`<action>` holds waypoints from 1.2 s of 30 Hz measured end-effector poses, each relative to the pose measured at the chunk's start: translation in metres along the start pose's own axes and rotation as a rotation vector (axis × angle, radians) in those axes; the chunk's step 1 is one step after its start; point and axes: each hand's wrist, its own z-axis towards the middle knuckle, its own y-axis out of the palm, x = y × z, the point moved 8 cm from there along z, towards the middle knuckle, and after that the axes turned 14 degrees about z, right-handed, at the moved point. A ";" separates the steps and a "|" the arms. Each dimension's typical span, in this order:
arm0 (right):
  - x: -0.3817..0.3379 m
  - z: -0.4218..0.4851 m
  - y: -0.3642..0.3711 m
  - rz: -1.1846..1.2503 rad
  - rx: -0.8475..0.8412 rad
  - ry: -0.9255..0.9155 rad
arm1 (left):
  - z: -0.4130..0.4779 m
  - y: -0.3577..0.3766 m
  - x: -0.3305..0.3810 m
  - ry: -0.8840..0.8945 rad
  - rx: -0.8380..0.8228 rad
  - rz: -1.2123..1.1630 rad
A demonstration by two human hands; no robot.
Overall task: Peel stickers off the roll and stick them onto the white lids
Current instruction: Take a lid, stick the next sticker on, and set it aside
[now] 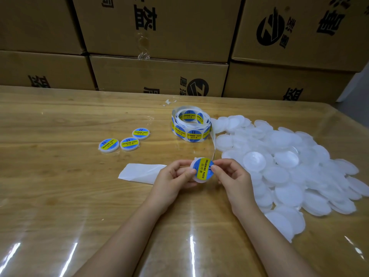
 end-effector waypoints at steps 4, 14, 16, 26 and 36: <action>0.000 0.000 0.000 -0.024 -0.011 -0.003 | 0.000 -0.002 -0.001 0.000 0.016 0.007; 0.002 0.000 0.001 -0.068 -0.022 0.000 | 0.001 -0.003 -0.002 0.002 0.022 0.017; 0.002 0.000 0.001 -0.067 -0.023 0.001 | 0.001 -0.003 -0.002 0.002 0.022 0.017; 0.001 -0.001 0.001 -0.085 -0.025 -0.020 | 0.000 -0.002 0.000 0.004 0.025 0.017; 0.000 -0.001 0.002 -0.117 -0.009 -0.012 | -0.001 -0.001 0.002 0.015 0.041 0.067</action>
